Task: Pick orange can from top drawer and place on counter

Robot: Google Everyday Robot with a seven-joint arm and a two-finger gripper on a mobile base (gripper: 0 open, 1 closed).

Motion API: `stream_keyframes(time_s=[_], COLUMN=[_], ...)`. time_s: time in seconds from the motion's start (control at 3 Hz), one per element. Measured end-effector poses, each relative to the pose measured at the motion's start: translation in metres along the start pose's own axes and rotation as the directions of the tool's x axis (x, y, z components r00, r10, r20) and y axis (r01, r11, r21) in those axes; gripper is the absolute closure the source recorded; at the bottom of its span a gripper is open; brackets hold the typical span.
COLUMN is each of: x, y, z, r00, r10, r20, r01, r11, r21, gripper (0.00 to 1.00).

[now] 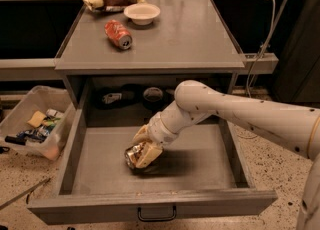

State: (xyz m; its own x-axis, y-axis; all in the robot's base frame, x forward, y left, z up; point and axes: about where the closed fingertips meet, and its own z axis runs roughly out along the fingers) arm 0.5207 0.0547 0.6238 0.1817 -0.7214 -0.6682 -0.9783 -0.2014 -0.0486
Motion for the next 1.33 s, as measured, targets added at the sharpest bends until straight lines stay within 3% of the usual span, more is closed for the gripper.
stream_keyframes(time_s=[0.33,0.67,1.0,1.33], x=[-0.003,-0.033,-0.08,-0.125], y=[0.005,0.007,0.005,-0.015], z=[-0.02,-0.077,-0.156,-0.231], r00=[1.0,0.998,0.994,0.982], r10=[0.025,0.004,-0.064,-0.146], r20=[0.013,0.061,0.094,0.119], r01=[-0.025,-0.012,0.041,0.101], r11=[0.9989,0.9924,0.9741,0.9424], r21=[0.041,0.122,0.222,0.319], gripper=[0.89,1.0,1.0,1.0])
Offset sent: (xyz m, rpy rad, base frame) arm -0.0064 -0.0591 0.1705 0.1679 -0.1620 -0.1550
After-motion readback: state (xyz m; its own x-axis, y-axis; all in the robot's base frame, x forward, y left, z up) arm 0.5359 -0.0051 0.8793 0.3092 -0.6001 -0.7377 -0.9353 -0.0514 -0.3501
